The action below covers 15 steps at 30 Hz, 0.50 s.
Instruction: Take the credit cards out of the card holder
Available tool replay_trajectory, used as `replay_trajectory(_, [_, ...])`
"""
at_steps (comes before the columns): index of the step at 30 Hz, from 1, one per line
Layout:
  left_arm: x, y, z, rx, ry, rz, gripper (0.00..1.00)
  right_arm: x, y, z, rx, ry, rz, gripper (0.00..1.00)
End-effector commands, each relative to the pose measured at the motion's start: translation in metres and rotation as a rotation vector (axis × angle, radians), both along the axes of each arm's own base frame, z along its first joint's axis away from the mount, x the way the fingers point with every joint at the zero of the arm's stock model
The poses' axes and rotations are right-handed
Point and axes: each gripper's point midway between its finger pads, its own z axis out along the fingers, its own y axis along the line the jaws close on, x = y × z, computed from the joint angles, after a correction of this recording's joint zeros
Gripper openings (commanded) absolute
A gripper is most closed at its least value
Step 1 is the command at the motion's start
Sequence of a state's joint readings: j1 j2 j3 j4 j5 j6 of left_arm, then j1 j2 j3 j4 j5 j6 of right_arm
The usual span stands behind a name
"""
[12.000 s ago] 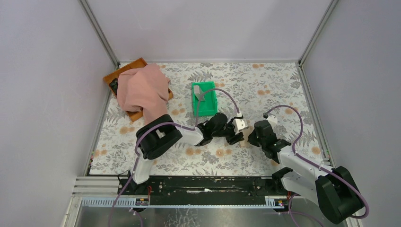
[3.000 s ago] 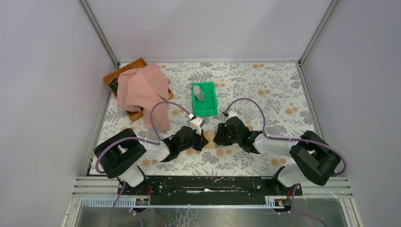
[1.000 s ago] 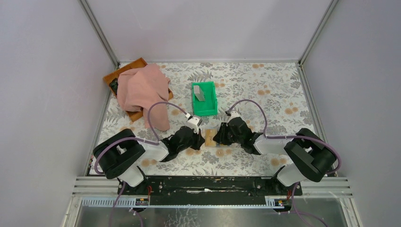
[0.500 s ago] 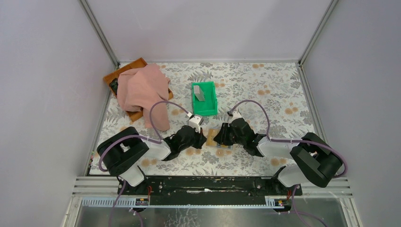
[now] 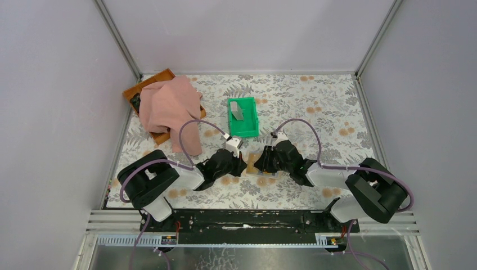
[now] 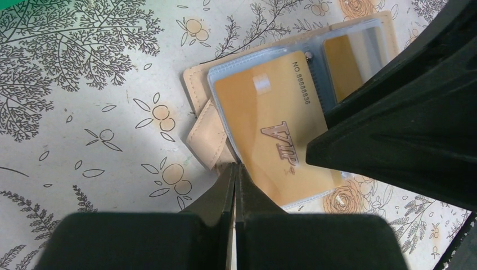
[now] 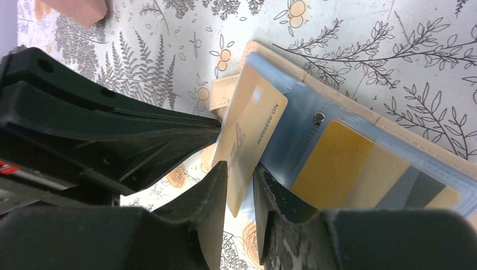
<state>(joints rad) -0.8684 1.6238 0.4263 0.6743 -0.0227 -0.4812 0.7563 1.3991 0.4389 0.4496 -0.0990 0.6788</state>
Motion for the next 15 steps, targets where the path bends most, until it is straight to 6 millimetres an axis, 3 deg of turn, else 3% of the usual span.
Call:
replay_trajectory(1, [-0.034, 0.013, -0.044, 0.12, 0.147, -0.061, 0.0, -0.001, 0.026, 0.017, 0.116, -0.016, 0.062, 0.3])
replay_trajectory(15, [-0.038, 0.009, -0.049, 0.12, 0.163, -0.074, 0.0, -0.003, 0.048, 0.033, 0.247, -0.013, 0.123, 0.31])
